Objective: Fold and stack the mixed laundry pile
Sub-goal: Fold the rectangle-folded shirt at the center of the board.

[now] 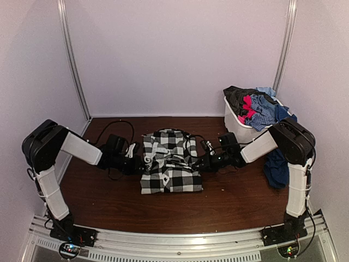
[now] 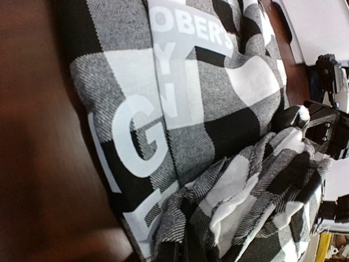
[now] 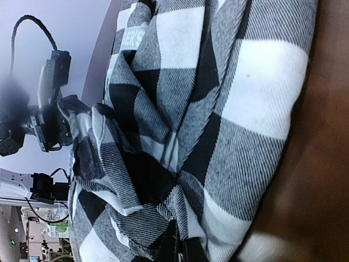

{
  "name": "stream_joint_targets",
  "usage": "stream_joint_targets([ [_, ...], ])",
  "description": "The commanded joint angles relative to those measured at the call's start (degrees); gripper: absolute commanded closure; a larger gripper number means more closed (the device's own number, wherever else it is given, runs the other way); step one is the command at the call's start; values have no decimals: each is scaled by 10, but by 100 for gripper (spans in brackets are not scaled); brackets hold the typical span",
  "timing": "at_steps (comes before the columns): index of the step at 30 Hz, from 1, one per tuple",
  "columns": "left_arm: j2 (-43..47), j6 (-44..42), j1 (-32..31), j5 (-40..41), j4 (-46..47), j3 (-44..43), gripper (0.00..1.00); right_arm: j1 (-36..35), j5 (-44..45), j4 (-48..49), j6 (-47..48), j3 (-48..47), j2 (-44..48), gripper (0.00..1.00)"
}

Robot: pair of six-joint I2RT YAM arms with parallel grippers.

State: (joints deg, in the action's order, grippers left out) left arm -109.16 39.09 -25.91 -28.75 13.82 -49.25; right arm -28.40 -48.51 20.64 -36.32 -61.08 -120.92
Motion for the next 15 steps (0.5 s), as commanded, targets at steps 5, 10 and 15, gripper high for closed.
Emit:
stream_joint_targets([
  [5, 147, 19, -62, 44, -21, 122, 100, -64, 37, 88, -61, 159, 124, 92],
  [10, 186, 6, -61, 71, -54, 106, 91, -47, 63, 55, -47, 171, 179, 89],
  [15, 176, -7, -37, 68, -62, 57, 77, -7, 74, -2, 2, 127, 204, 72],
])
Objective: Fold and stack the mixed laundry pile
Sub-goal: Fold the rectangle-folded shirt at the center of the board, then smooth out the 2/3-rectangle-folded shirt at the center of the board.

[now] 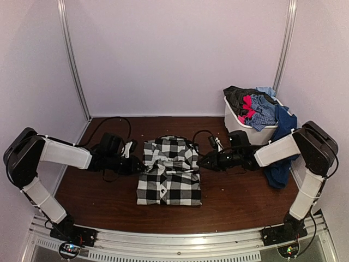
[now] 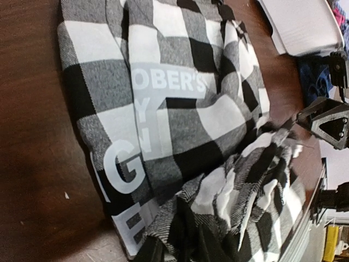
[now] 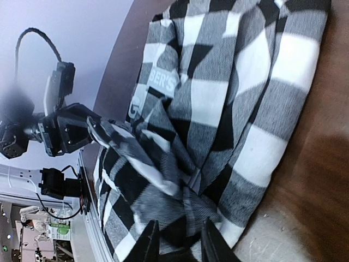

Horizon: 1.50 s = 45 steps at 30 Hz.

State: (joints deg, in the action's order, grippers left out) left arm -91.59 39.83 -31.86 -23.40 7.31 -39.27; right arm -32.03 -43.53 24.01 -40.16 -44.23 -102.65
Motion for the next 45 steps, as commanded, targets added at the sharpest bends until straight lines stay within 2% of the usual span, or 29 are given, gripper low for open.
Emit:
stream_joint_targets([
  [1, -1, -18, 31, 9, 2, -51, 70, 36, 19, -49, 51, -55, 21, 67],
  [4, 19, -36, 51, -9, -6, -62, 50, 46, 11, -83, 75, -69, 48, 47],
  [5, 37, -50, 52, -12, -12, -61, 46, 45, 6, -93, 83, -65, 64, 46],
  [7, 79, -72, 52, -14, -25, -46, 29, 36, -14, -98, 88, -45, 92, 45],
  [9, 112, -87, 52, -31, -31, -23, 22, 12, -28, -90, 78, -24, 113, 45],
  [13, 156, -105, 40, -69, -12, 25, 23, -81, -27, -34, 35, -4, 117, 48],
  [16, 122, -99, 14, -91, 23, 29, 28, -127, -22, 21, 5, -17, 69, 50],
  [18, 86, -71, 13, -110, 87, 38, 33, -136, -27, 63, -19, -32, 32, 50],
  [21, 26, -43, 8, -143, 176, 31, 34, -135, -29, 83, -27, -78, -24, 50],
  [25, -65, -36, 6, -148, 209, -31, 34, -108, -48, 105, -33, -132, -105, 50],
  [29, -158, -30, 7, -135, 216, -80, 34, -56, -56, 100, -22, -144, -174, 52],
  [34, -221, -8, 8, -132, 262, -73, 36, -25, -52, 71, 10, -141, -217, 54],
  [38, -186, -7, 6, -126, 280, -17, 36, -22, -37, -7, 69, -160, -212, 56],
  [41, -128, -36, 5, -86, 219, -2, 36, -22, -24, -54, 102, -173, -182, 58],
  [45, -63, -77, 0, -21, 118, -22, 37, -29, -21, -80, 105, -187, -126, 65],
])
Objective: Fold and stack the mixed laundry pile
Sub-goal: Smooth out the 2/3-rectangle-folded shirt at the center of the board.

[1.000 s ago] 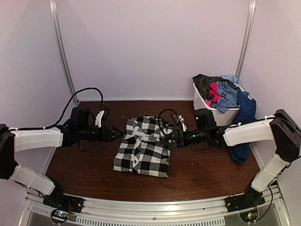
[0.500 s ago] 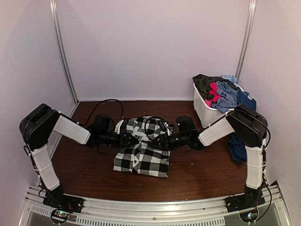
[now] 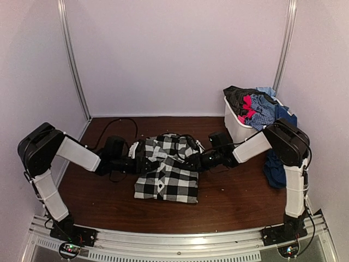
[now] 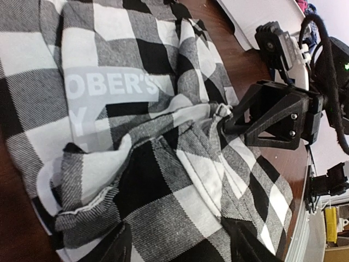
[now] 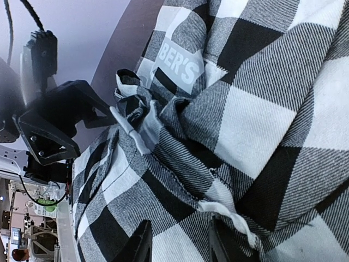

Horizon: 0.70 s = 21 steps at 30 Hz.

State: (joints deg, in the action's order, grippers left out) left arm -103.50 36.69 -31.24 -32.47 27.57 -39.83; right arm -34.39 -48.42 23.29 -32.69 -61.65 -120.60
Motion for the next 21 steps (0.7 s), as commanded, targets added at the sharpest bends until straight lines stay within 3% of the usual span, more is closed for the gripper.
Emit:
stream_joint_targets([
  [1, 61, -55, -9, 81, -113, -29, 39, -8, 22, -78, 27, -22, 63, 67],
  [8, 32, -66, -28, 132, -216, -121, 47, -21, -11, -55, -29, -71, 37, 75],
  [15, -12, -69, -61, 151, -246, -178, 43, -33, -46, 39, -105, -86, -31, 78],
  [21, -59, -63, -70, 171, -265, -207, 39, -32, -41, 51, -137, -123, -86, 81],
])
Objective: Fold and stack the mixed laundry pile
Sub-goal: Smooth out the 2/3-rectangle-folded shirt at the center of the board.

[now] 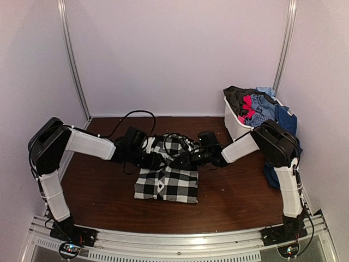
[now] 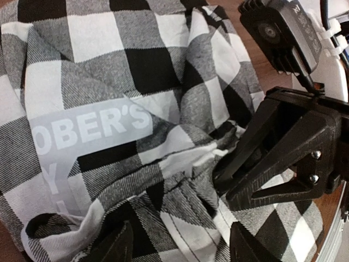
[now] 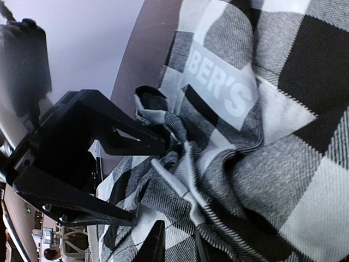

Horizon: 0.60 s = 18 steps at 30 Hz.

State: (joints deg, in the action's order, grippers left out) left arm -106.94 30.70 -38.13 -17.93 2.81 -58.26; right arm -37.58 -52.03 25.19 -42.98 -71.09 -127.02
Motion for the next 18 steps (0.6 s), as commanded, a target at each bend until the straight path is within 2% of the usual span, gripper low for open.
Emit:
stream_joint_targets([
  [1, -29, -2, -2, 31, -20, -27, 40, -1, -3, 32, -35, -33, -27, 81],
  [4, -31, 1, -1, 47, -25, -32, 47, 0, 10, 18, -34, -38, -33, 82],
  [7, -22, 6, -2, 57, -24, -32, 67, 1, 21, 3, -29, -38, -35, 82],
  [9, -11, 6, -2, 43, -8, -22, 74, 1, 22, 1, -29, -38, -37, 82],
  [18, 50, 3, -4, 31, 41, 18, 78, 6, 27, -13, -22, -42, -41, 82],
])
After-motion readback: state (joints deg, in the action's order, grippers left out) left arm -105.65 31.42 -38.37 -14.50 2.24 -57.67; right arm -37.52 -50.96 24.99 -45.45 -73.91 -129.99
